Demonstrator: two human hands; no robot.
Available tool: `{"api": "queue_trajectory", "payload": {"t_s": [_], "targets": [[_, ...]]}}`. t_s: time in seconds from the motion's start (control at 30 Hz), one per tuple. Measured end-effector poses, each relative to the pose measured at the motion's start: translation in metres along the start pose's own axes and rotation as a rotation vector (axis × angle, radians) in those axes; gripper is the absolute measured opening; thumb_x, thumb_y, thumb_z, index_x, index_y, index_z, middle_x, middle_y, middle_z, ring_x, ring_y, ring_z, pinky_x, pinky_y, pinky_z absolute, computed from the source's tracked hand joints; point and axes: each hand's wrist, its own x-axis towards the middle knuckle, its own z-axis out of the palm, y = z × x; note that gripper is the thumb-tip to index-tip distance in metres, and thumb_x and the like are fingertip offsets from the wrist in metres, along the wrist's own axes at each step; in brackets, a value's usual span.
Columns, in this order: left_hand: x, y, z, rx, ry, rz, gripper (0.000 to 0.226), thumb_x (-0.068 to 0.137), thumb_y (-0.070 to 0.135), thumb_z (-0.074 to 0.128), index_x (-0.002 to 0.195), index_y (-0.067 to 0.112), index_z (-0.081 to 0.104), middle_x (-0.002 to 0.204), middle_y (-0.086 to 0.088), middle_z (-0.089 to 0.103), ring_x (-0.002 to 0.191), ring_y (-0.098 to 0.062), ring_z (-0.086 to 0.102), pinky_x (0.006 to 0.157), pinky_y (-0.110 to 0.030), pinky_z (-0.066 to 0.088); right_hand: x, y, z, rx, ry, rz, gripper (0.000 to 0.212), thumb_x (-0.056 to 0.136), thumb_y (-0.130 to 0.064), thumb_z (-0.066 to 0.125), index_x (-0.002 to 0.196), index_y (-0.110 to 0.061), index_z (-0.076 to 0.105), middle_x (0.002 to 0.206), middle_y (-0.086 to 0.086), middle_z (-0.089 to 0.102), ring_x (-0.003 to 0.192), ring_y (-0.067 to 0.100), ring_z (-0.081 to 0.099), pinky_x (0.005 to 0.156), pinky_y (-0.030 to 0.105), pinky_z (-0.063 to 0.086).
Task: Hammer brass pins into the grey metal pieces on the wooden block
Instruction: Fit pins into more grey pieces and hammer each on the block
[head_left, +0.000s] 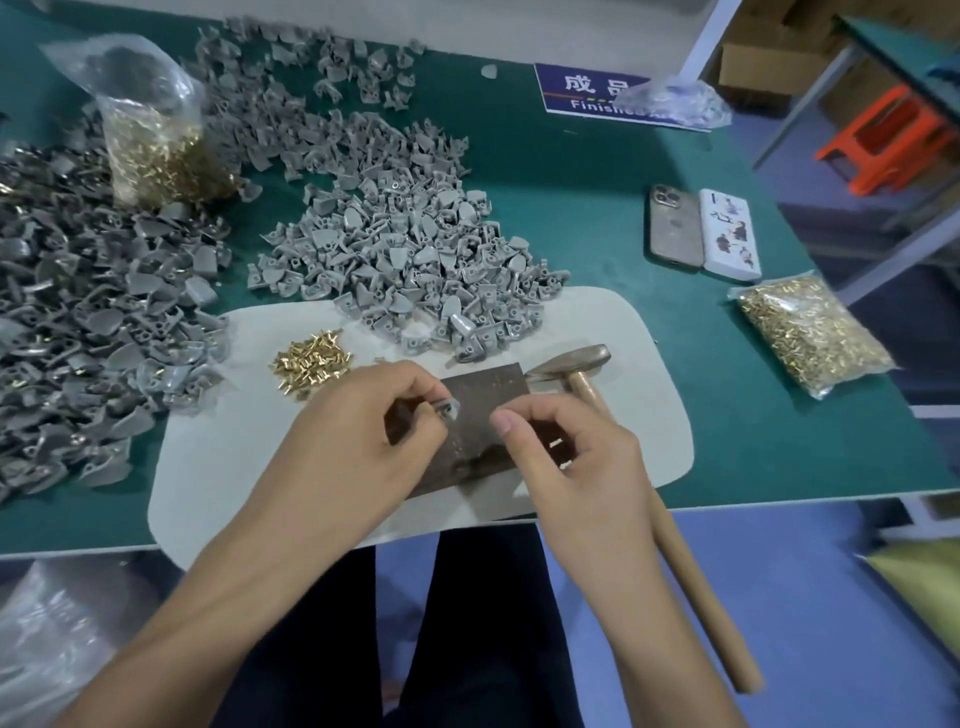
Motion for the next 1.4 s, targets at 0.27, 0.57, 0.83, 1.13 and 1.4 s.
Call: {"api": "queue_trajectory", "payload": {"t_s": [0.27,0.57,0.83,1.13,1.4], "targets": [[0.01,0.013,0.004,0.305,-0.005,-0.089,0.024,0.077,0.041,0.06,0.062,0.022,0.056,0.06,0.008,0.059,0.061,-0.005,0.053,0.054,-0.025,0.04,-0.011,0.004,-0.005,-0.039,0.011,-0.012,0.009,0.093,-0.022,0.075,0.087,-0.029,0.074,0.084,-0.014,0.071,0.083,0.014,0.062,0.072,0.015,0.041],[-0.001,-0.003,-0.013,0.264,-0.05,0.11,0.017,0.088,0.023,0.058,0.102,0.033,0.062,0.097,0.015,0.056,0.086,-0.002,0.048,0.075,-0.029,0.041,-0.003,0.001,-0.006,0.061,0.047,0.057,0.008,0.091,-0.025,0.074,0.087,-0.031,0.077,0.078,-0.02,0.071,0.073,0.002,0.063,0.066,0.011,0.042],[0.032,-0.001,-0.027,0.383,-0.359,0.293,0.048,0.093,0.009,0.063,0.124,0.045,0.067,0.101,0.02,0.06,0.097,-0.008,0.048,0.081,-0.032,0.046,-0.005,-0.002,-0.002,0.139,0.108,0.143,0.016,0.095,-0.013,0.071,0.092,-0.028,0.078,0.084,-0.013,0.077,0.085,0.0,0.071,0.078,0.009,0.047],[0.014,-0.011,-0.015,0.346,-0.14,0.226,0.024,0.076,0.057,0.069,0.092,0.038,0.067,0.086,0.02,0.059,0.089,-0.004,0.054,0.073,-0.035,0.05,0.001,0.001,0.007,-0.112,0.005,-0.008,0.011,0.091,-0.013,0.075,0.09,-0.023,0.079,0.084,-0.013,0.072,0.086,0.008,0.064,0.075,0.018,0.045],[0.002,-0.008,-0.006,0.226,-0.052,0.196,0.008,0.081,0.041,0.076,0.087,0.039,0.071,0.083,0.018,0.061,0.08,-0.002,0.049,0.07,-0.034,0.049,0.005,-0.003,0.016,-0.386,-0.045,-0.097,0.006,0.093,-0.024,0.075,0.091,-0.028,0.079,0.087,-0.012,0.066,0.092,0.016,0.059,0.085,0.041,0.047]]}}
